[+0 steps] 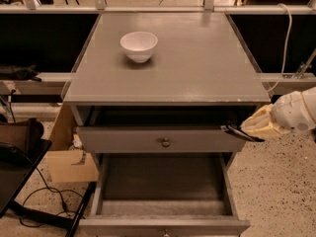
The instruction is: Place rxbar chocolate into middle drawer
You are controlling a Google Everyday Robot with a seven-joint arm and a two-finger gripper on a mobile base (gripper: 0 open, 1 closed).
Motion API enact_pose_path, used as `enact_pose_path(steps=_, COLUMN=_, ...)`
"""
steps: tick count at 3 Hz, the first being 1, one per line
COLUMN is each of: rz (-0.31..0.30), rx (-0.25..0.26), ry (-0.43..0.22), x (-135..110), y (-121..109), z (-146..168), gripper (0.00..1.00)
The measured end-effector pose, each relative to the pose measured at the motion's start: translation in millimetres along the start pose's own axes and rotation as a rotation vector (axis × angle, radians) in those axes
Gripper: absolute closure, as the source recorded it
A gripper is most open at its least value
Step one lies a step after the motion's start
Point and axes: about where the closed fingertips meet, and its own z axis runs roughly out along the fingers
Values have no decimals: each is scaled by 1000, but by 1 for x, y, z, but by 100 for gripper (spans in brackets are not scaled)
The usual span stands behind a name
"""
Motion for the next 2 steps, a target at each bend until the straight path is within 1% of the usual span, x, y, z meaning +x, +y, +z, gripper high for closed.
enact_pose_path(steps=1, rz=5, rx=-23, ry=-4, x=1, y=2, z=13, gripper=100)
enact_pose_path(steps=2, rz=47, rx=-80, ry=-15, x=23, y=25, z=43, gripper=100)
